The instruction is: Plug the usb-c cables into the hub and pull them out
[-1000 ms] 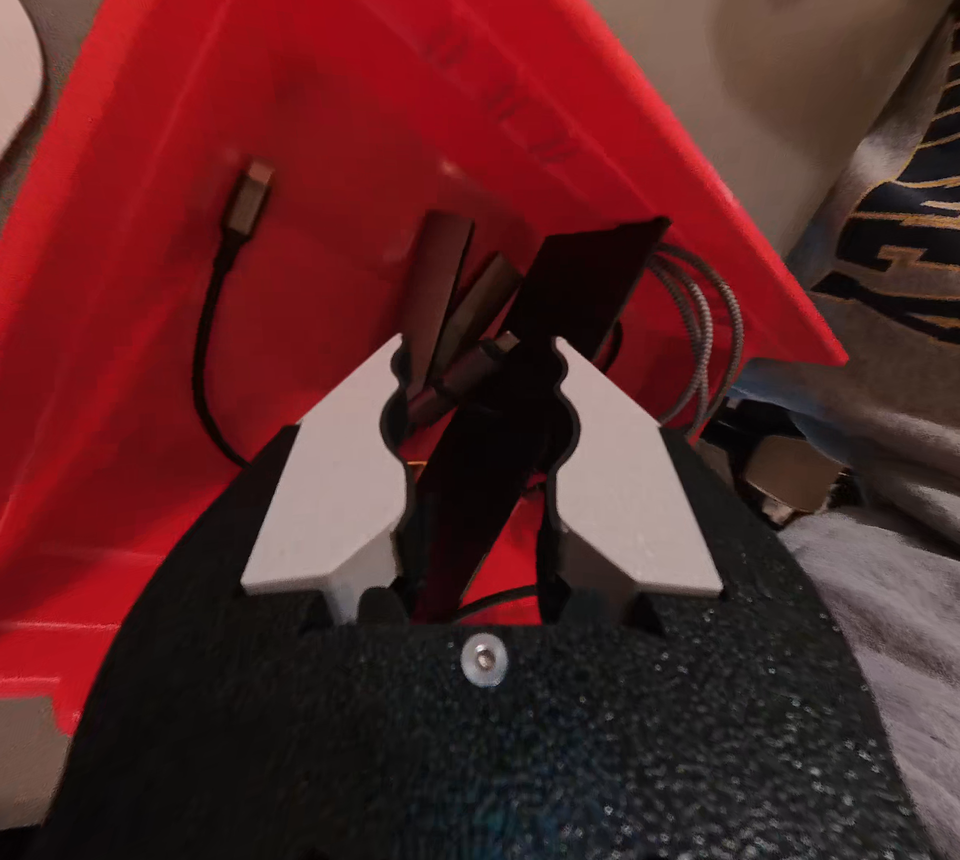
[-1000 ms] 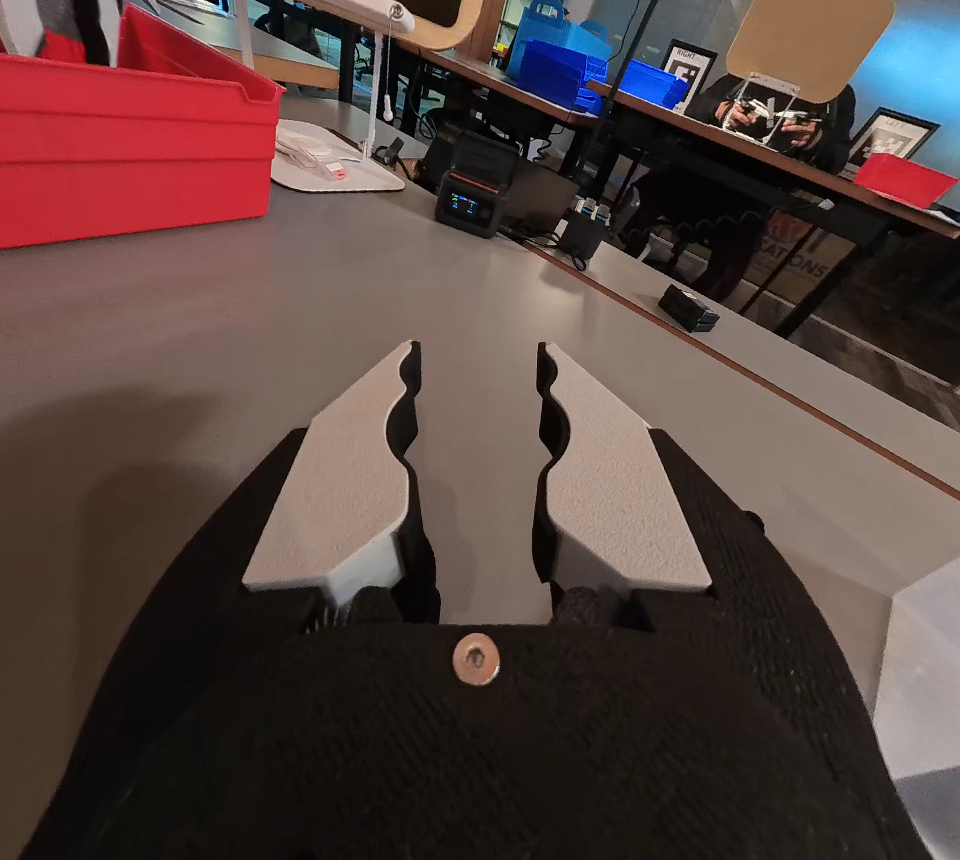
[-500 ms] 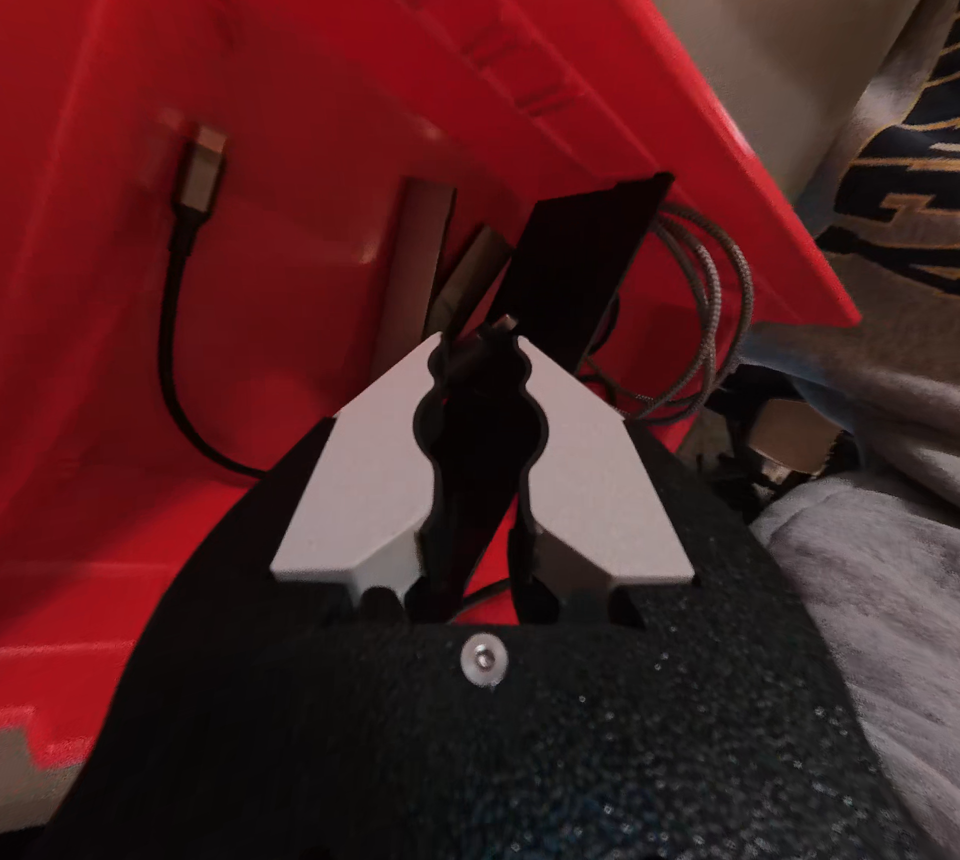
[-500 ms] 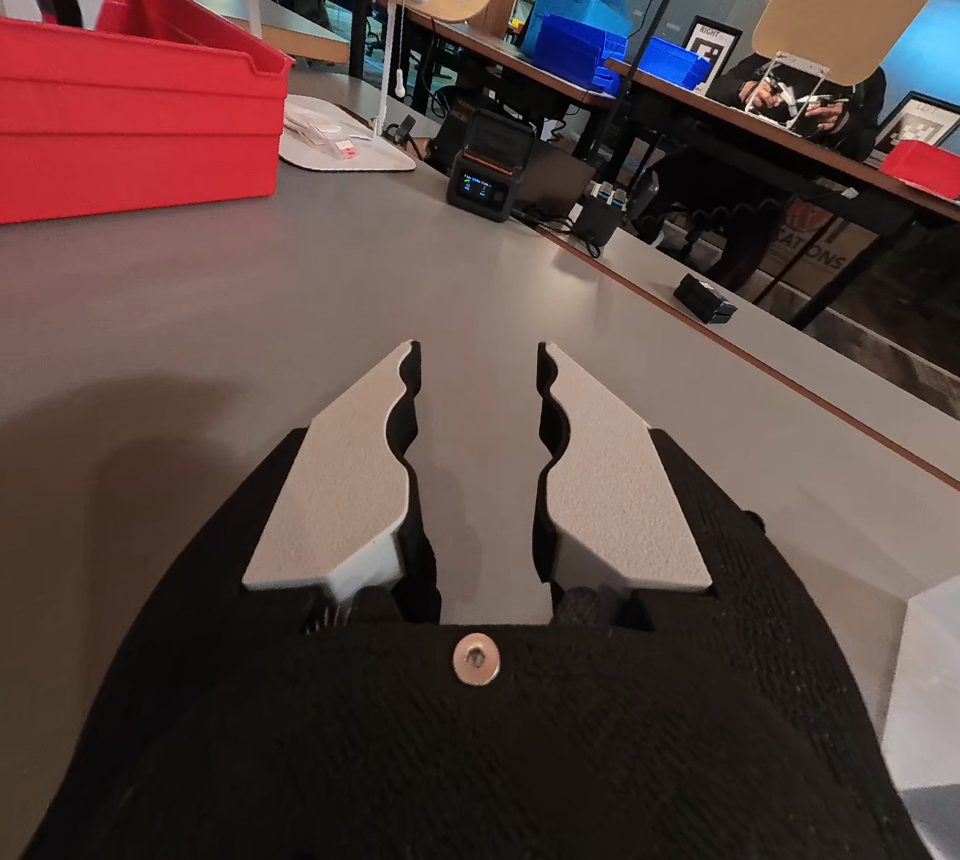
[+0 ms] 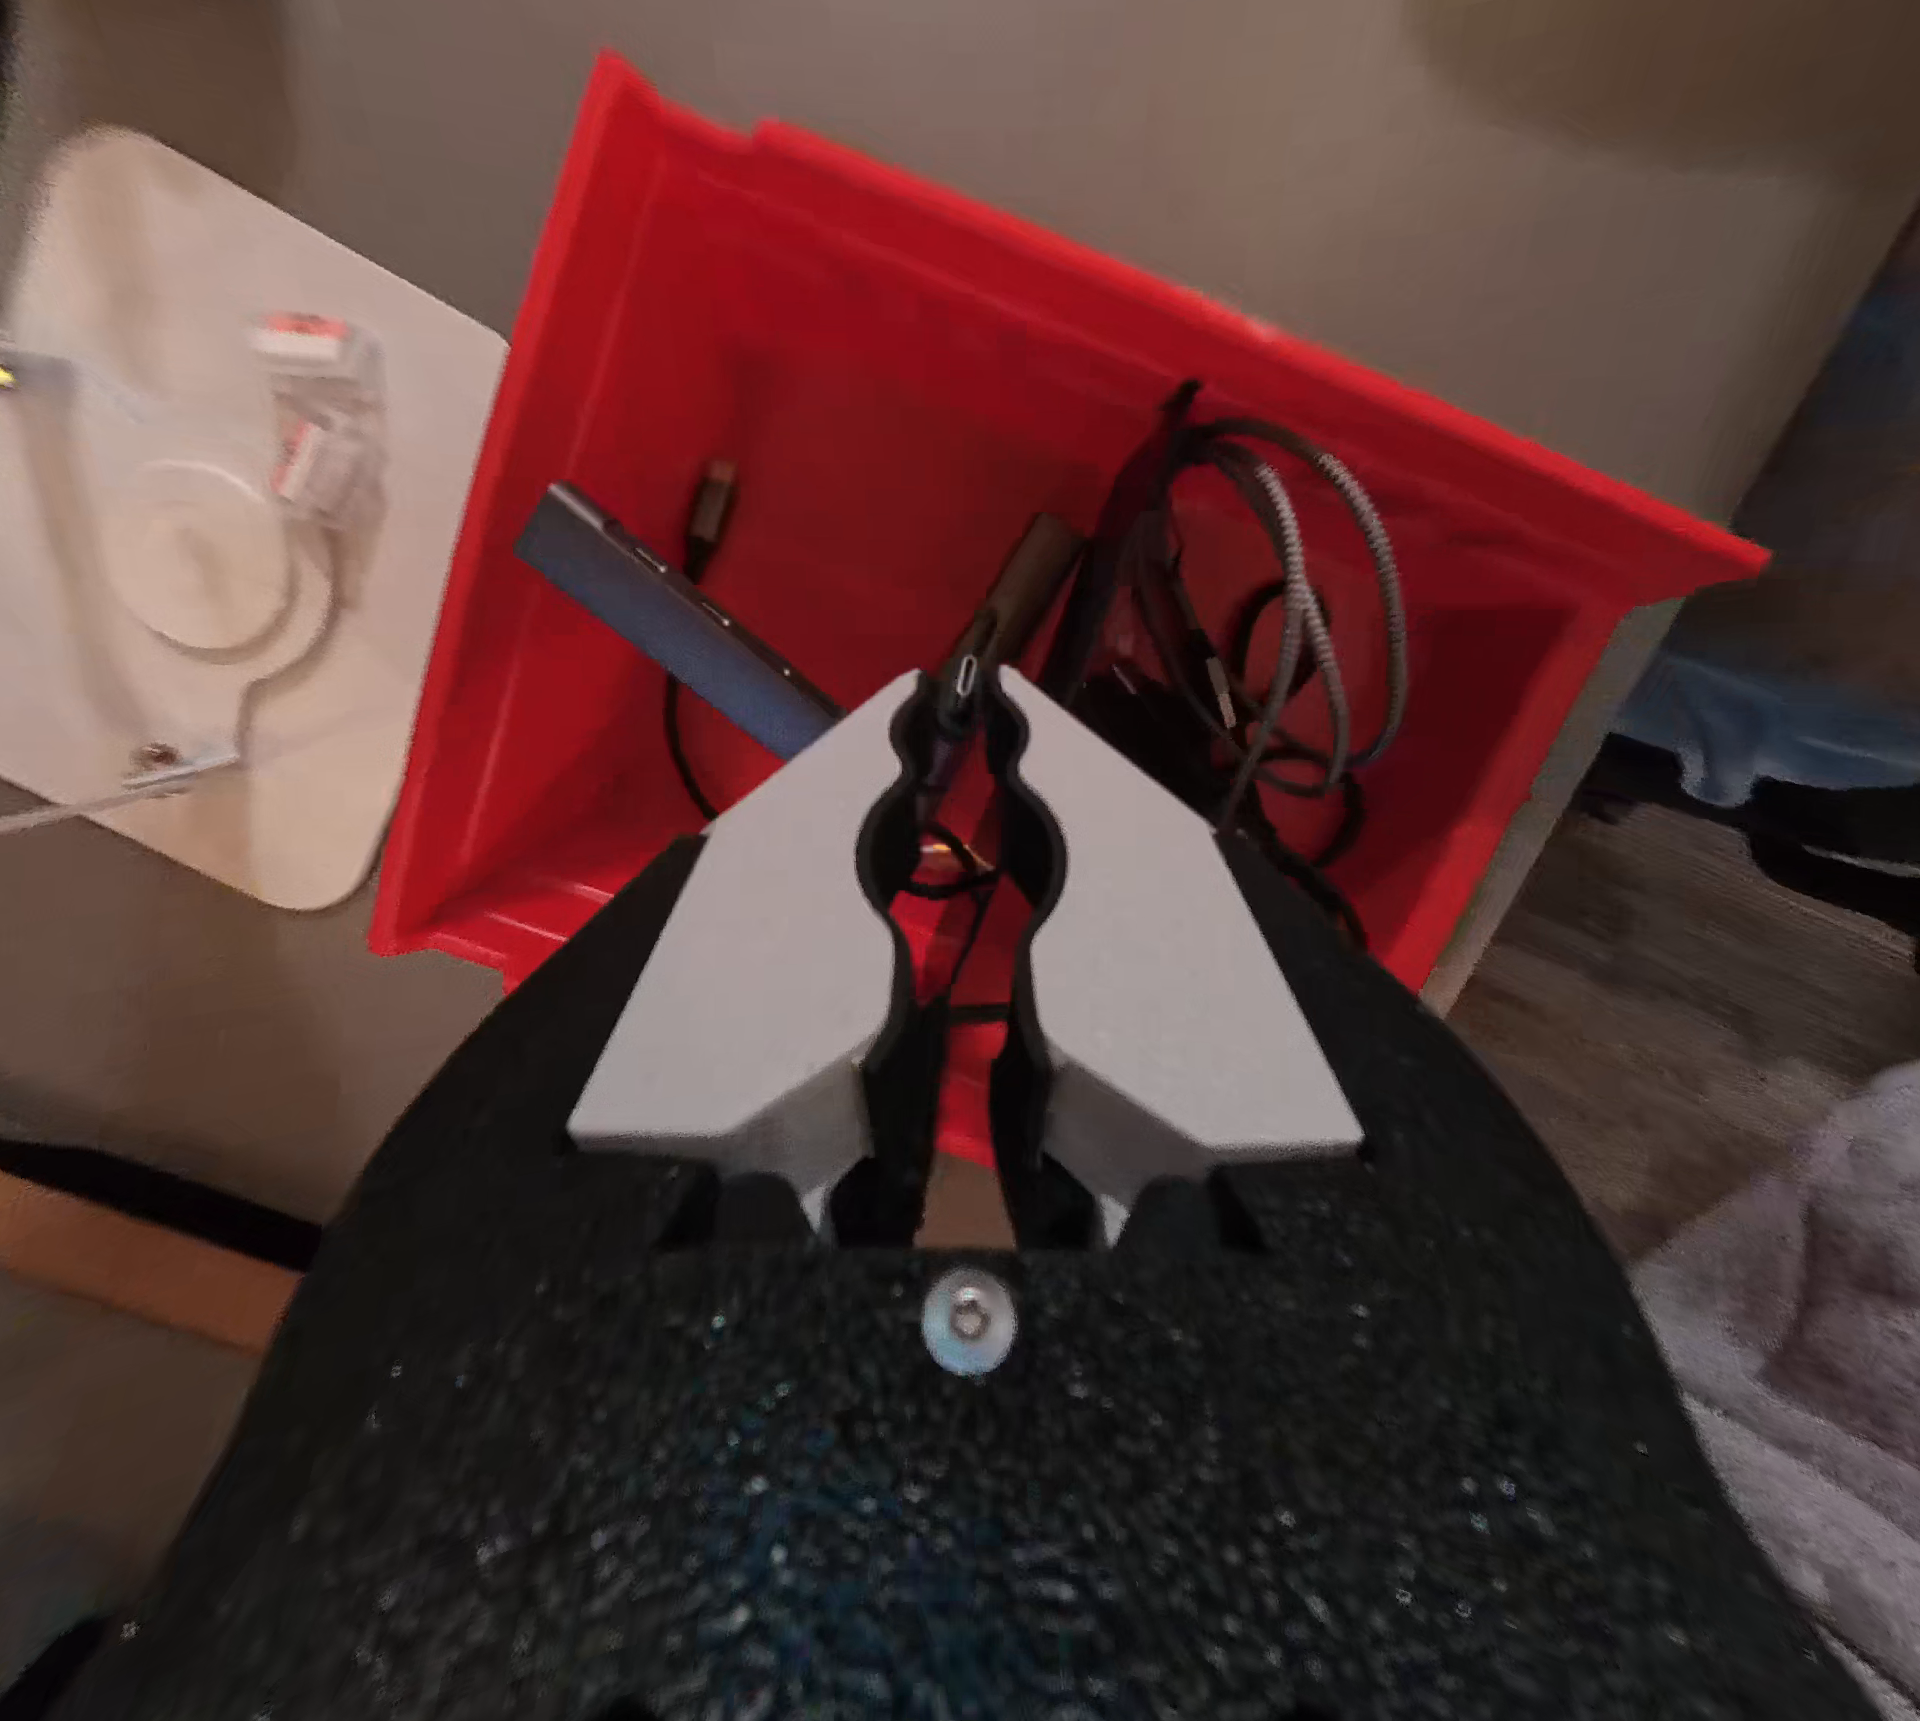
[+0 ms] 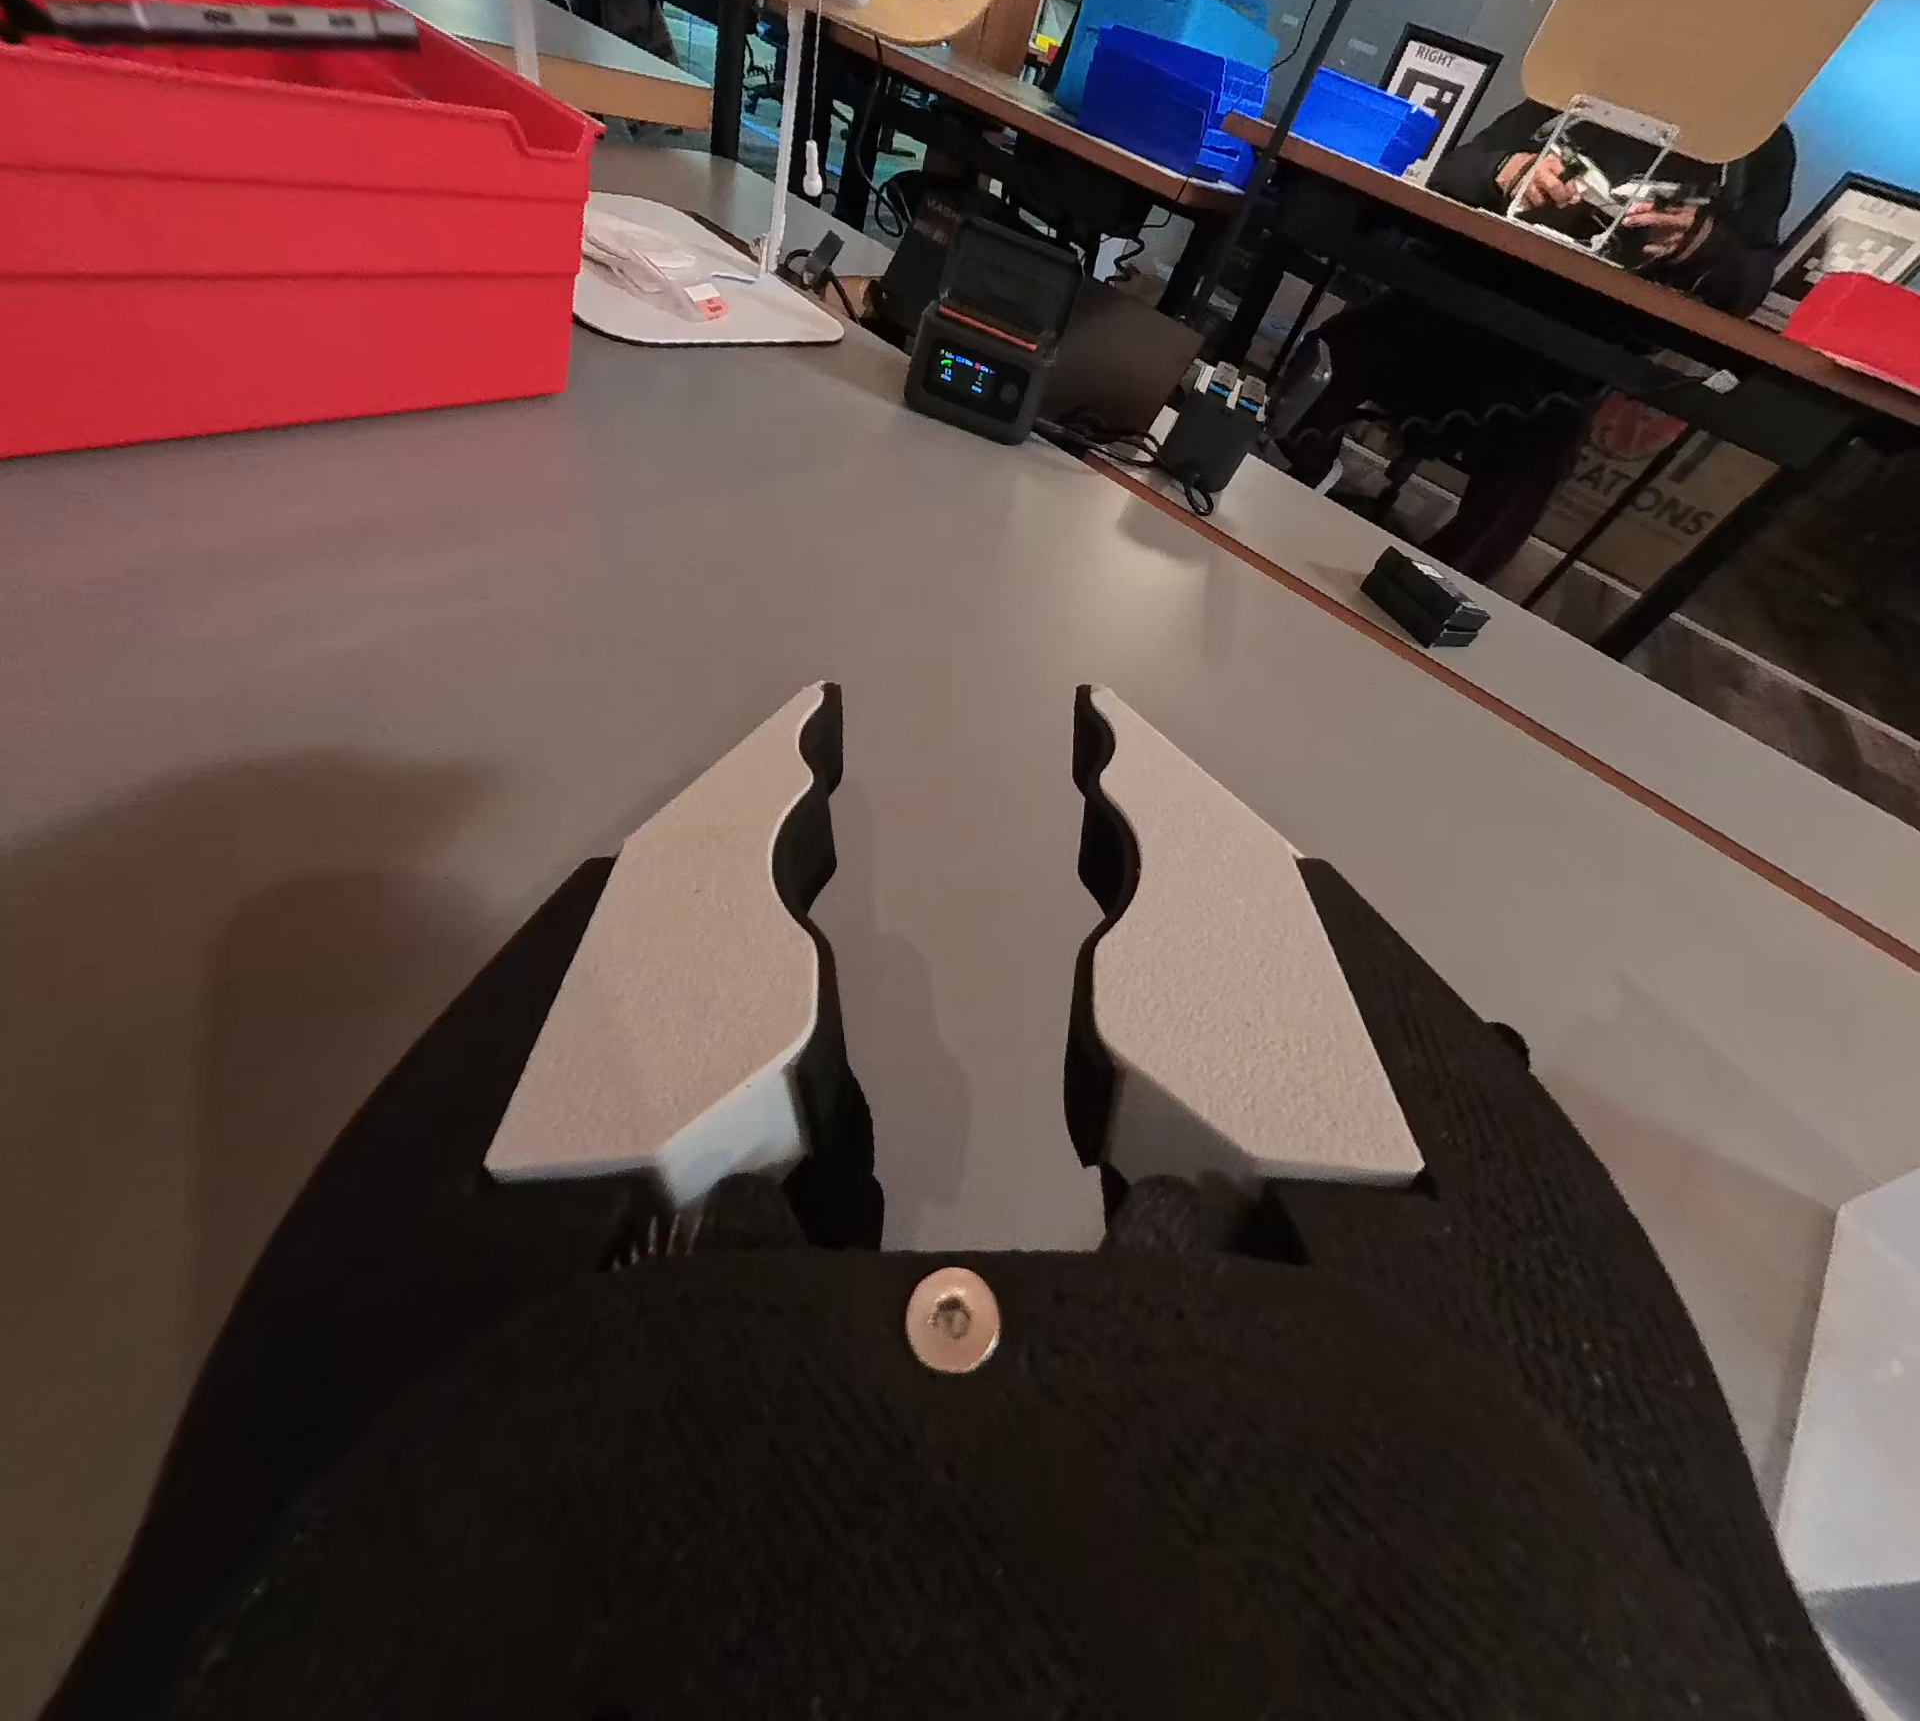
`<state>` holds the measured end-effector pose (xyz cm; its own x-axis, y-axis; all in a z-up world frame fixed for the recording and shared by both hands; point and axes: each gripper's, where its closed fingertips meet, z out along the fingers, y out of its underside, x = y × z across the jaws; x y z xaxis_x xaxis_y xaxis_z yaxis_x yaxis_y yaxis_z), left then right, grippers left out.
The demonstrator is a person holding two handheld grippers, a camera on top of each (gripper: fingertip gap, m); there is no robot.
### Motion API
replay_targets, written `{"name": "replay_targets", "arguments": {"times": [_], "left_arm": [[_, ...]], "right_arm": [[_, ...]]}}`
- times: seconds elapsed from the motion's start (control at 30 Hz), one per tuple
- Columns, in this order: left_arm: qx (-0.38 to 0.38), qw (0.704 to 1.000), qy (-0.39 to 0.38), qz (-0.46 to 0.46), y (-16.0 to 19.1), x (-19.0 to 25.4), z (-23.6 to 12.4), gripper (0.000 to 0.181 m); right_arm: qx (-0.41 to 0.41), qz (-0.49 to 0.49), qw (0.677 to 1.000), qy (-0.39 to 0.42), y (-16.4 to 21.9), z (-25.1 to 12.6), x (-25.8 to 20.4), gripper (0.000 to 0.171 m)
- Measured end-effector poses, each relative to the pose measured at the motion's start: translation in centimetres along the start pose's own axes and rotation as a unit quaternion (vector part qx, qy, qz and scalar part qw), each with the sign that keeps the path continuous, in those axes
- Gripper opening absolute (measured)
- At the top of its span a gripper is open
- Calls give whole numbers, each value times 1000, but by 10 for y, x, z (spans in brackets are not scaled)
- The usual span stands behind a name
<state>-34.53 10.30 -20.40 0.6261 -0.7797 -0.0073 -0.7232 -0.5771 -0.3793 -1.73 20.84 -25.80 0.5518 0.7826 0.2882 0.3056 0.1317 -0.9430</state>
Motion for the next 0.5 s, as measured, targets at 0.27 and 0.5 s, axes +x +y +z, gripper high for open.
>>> {"name": "replay_targets", "arguments": {"times": [0.27,0.5], "left_arm": [[188,958,-171,133,-109,26,-100,6],[276,930,-157,186,-216,76,-76,6]], "right_arm": [[19,7,1000,14,-7,4,3,44],[40,17,996,79,-14,-3,32,43]]}}
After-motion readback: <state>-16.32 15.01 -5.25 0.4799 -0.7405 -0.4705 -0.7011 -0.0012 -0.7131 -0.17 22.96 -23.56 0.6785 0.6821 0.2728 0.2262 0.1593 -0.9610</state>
